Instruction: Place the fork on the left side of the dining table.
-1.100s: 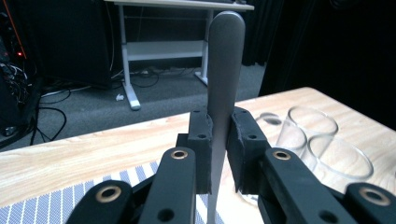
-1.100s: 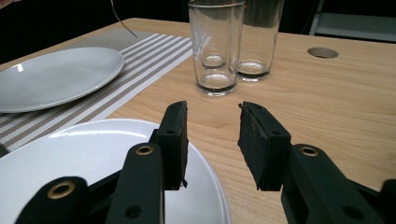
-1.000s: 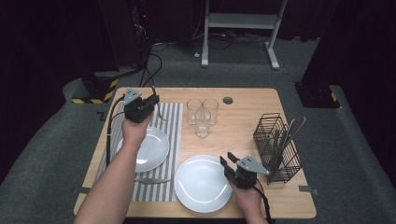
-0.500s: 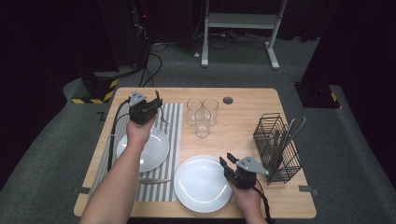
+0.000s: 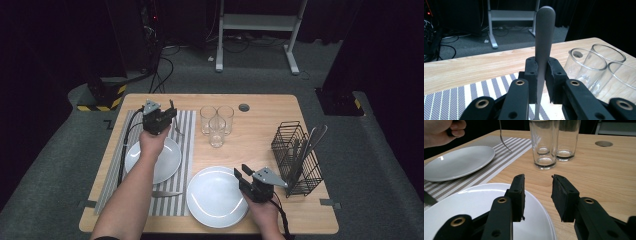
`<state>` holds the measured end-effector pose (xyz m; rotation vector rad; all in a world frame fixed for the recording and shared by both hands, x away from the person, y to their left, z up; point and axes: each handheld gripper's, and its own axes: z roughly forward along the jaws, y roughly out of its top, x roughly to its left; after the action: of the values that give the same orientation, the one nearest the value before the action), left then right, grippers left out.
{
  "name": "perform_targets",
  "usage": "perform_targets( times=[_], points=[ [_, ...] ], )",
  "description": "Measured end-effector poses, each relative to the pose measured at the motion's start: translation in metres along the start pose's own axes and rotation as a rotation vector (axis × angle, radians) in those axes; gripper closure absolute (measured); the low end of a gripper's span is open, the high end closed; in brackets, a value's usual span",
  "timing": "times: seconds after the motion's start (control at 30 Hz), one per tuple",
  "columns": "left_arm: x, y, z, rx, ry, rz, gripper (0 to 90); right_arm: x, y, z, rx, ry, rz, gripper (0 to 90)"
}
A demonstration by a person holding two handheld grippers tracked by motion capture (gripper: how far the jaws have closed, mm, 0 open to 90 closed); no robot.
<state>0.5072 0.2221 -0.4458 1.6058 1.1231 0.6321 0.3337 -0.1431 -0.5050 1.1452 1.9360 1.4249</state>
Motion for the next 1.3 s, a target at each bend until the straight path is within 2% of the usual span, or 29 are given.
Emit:
perform_targets(
  times=[0.17, 0.4, 0.63, 0.93, 1.3],
  points=[
    [0.002, 0.0, -0.001, 0.004, 0.007, 0.003, 79.7, 0.001, 0.0, 0.0, 0.004, 0.003, -0.002, 62.5],
    [0.005, 0.001, -0.005, 0.027, 0.043, 0.041, 78.9, 0.002, -0.001, 0.001, 0.005, 0.0, -0.008, 62.5],
    [0.006, -0.003, -0.007, 0.013, 0.047, 0.037, 78.9, 0.004, -0.001, 0.002, 0.012, -0.001, -0.012, 62.4],
    [0.011, -0.002, -0.008, 0.024, 0.069, 0.026, 78.5, 0.004, -0.003, 0.003, 0.018, 0.001, -0.016, 62.2],
    [0.012, -0.002, -0.01, 0.027, 0.088, 0.032, 79.2, 0.005, -0.003, 0.003, 0.019, 0.004, -0.02, 61.9]
  ],
)
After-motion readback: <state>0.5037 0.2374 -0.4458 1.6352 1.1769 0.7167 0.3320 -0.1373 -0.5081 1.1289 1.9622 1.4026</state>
